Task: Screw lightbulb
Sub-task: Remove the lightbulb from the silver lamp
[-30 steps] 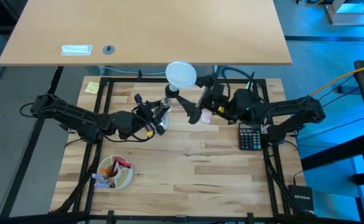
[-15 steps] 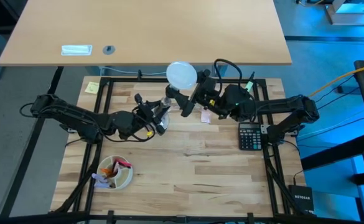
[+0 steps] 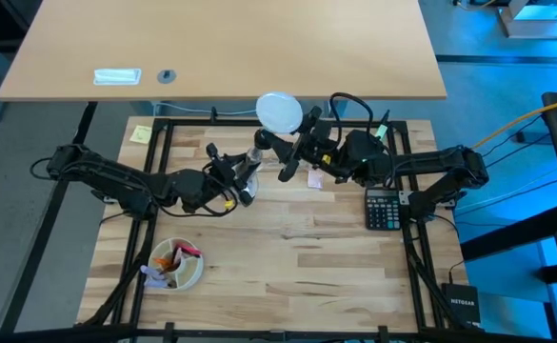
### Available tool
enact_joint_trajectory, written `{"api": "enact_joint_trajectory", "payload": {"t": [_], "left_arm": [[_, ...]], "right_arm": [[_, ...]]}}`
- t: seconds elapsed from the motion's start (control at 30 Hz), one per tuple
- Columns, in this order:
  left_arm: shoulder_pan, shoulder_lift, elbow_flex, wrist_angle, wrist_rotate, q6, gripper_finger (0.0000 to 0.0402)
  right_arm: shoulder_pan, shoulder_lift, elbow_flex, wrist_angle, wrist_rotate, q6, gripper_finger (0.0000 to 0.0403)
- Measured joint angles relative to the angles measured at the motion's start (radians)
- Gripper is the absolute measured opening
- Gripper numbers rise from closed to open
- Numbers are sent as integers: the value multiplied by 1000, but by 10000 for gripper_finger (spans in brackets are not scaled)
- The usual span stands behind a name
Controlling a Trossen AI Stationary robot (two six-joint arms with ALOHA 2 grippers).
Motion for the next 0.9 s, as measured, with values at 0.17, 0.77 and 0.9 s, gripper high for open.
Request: {"api": "enact_joint_trajectory", "payload": {"t": [0.17, 0.77, 0.9], "left_arm": [[-8, 0, 0, 6, 70, 31, 124], [65, -87, -2, -103, 1038, -143, 124], [86, -86, -2, -124, 1098, -164, 124]], "right_arm": [[2, -4, 0, 0, -91, -23, 155], [13, -62, 3, -130, -887, 28, 155], [11, -60, 1, -138, -954, 24, 155]]}}
